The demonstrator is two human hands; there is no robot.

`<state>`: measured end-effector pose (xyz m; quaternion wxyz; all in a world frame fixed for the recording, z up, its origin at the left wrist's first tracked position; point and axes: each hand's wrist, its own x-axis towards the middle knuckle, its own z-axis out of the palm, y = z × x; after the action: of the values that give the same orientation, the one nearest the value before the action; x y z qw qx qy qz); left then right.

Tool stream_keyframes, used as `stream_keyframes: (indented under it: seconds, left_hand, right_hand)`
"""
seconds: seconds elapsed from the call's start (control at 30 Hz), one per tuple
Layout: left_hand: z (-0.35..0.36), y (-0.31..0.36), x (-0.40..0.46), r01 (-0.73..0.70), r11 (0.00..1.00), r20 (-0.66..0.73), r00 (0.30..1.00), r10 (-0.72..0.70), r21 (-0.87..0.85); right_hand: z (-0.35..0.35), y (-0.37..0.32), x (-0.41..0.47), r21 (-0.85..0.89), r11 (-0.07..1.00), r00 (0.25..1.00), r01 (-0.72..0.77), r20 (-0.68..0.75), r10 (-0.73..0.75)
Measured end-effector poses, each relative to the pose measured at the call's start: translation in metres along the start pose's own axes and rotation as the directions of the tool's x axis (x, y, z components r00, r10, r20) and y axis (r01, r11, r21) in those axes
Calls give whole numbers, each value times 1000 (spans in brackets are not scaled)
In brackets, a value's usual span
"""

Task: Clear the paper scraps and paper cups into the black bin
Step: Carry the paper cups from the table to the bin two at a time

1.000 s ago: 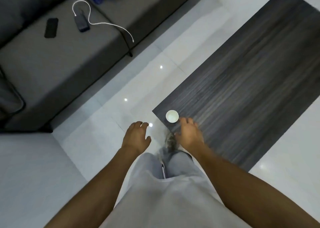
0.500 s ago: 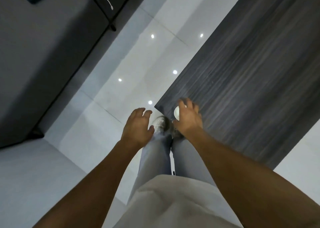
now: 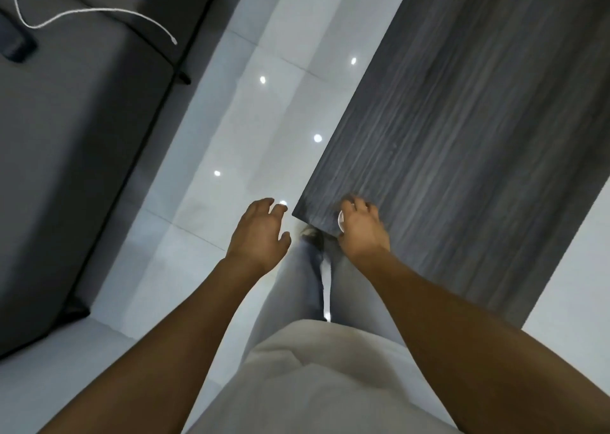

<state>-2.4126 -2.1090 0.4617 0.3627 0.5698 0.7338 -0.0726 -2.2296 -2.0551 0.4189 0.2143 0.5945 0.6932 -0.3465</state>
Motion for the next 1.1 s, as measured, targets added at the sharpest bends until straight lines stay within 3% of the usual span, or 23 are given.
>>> stream_keyframes:
  seconds: [0.23, 0.5, 0.7, 0.9, 1.1]
  left_hand:
    - [-56, 74, -23, -229, 964, 70, 973, 222, 134]
    - [-74, 215, -48, -535, 777, 228, 845, 484, 331]
    - [-23, 329, -96, -711, 611, 339, 703, 625, 349]
    - [61, 437, -161, -796, 502, 404, 604, 687, 337]
    - [128, 540, -212, -821, 477, 377, 569, 731, 314]
  right_hand:
    - [-56, 27, -91, 173, 976, 990, -129, -40, 138]
    - [-93, 117, -209, 375, 875, 903, -305, -179, 391]
    - [-80, 207, -298, 513, 775, 800, -368, -250, 546]
    - [-51, 320, -384, 552, 717, 732, -425, -257, 631]
    - [-37, 430, -451, 605, 672, 690, -427, -263, 675]
